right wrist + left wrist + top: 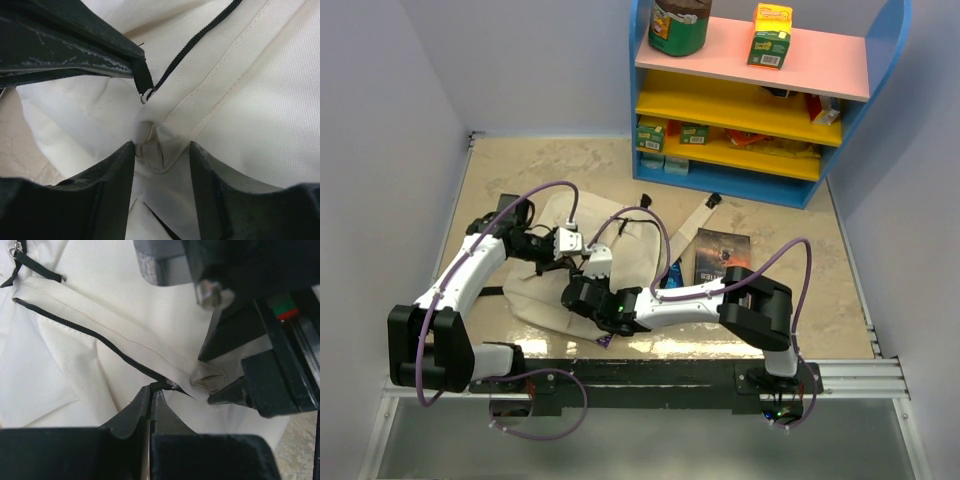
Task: Pack the student bag
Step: Zip the student bag at the center of the board.
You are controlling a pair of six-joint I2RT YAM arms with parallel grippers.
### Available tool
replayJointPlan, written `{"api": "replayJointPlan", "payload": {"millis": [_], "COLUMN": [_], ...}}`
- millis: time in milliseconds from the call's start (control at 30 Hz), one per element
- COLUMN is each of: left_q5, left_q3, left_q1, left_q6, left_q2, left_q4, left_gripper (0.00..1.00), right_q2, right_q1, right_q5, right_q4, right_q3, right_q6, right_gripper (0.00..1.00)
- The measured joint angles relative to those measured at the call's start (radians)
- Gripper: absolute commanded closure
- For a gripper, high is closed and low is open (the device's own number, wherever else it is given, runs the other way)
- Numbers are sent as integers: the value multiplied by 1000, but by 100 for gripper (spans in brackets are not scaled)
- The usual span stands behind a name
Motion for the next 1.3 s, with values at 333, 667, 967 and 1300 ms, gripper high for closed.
{"api": "replayJointPlan", "payload": {"millis": [333,667,967,1300], "left_q5": [16,-16,-129,-299], "left_q3": [-1,-6,38,37], "left_q1": [1,-9,-16,-28], "left_q6": [-44,-314,-525,-714], "left_q2": [0,27,187,219], "left_q4": [19,261,548,697], "left_gripper": [100,100,100,67], "right_q2": [0,-43,-50,-96], "right_q1": [8,89,149,132], "right_q5": [8,56,16,64], "right_q4": [69,164,172,138], "right_q3": [-20,-84,-91,-90], "right_q6": [-16,-175,-291,-309], "right_gripper": [100,100,100,56]}}
